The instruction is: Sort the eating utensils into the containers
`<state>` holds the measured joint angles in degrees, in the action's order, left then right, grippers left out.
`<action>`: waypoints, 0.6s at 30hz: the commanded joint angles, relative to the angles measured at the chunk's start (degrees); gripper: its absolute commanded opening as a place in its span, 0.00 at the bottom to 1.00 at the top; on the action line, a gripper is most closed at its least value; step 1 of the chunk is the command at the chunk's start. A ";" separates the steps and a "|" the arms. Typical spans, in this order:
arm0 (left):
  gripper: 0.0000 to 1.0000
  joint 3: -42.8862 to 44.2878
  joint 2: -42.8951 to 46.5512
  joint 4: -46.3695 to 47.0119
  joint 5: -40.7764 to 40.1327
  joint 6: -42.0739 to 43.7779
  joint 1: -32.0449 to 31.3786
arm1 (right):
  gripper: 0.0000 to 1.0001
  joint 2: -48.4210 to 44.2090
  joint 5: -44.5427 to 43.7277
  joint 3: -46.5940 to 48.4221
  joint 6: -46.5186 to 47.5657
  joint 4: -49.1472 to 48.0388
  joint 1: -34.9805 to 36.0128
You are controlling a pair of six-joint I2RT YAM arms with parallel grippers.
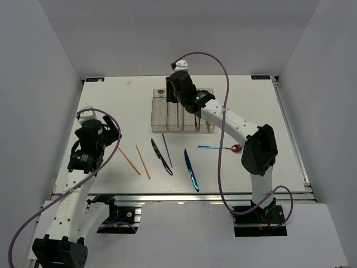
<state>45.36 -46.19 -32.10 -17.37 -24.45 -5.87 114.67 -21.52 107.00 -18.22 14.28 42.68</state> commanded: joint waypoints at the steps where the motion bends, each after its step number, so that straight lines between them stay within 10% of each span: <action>1: 0.98 0.16 0.14 0.37 -0.74 0.01 -0.28 | 0.47 -1.03 -3.18 -2.67 -3.91 12.68 5.48; 9: 0.98 0.34 -0.21 0.28 -0.57 0.01 -0.37 | 0.47 -1.22 -1.34 -14.89 -6.83 12.61 13.04; 18: 0.98 0.25 0.32 0.46 -0.39 0.01 -0.28 | 0.46 8.71 0.16 -7.78 -4.64 13.84 13.93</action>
<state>45.36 -46.57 -32.12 -17.43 -24.47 -5.87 121.62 -21.52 95.04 -23.57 28.18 56.64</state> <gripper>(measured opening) 0.981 0.460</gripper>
